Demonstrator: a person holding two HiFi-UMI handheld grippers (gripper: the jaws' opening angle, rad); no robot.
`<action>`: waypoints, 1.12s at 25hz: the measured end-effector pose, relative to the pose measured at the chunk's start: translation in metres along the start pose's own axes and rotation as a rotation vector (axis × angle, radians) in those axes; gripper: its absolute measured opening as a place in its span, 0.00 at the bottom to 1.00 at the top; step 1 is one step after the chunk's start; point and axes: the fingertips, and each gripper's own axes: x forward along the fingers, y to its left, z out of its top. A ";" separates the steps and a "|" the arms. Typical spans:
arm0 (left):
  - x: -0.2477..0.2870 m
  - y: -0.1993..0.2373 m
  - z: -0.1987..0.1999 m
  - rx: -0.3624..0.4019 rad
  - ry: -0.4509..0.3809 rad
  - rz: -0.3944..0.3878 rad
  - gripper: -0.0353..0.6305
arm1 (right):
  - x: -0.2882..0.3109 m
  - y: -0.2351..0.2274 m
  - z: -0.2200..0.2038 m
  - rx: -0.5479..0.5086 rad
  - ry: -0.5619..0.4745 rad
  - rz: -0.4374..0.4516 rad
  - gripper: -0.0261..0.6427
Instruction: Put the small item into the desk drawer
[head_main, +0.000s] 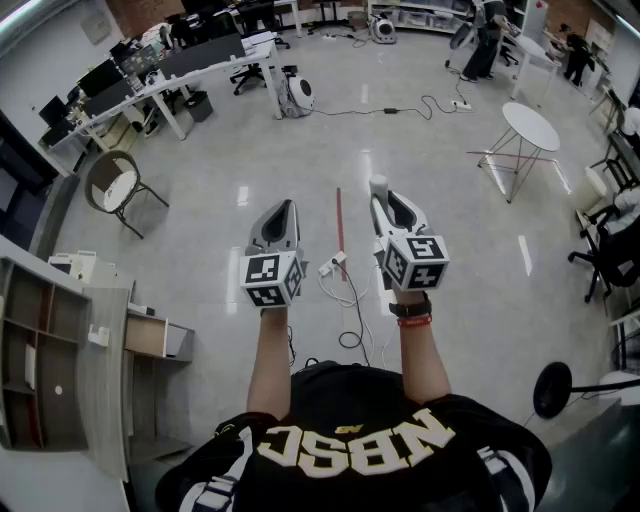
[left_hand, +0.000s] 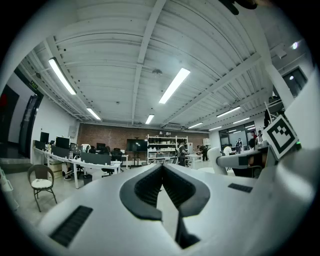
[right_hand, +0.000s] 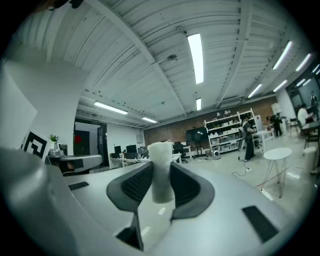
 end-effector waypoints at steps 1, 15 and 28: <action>-0.005 -0.003 -0.004 0.004 0.005 0.004 0.07 | -0.003 -0.001 -0.007 0.018 0.006 0.006 0.22; -0.080 0.097 -0.035 -0.022 0.063 0.253 0.07 | 0.065 0.123 -0.058 0.049 0.148 0.298 0.22; -0.145 0.285 -0.013 -0.017 0.001 0.464 0.07 | 0.185 0.330 -0.070 -0.006 0.190 0.591 0.22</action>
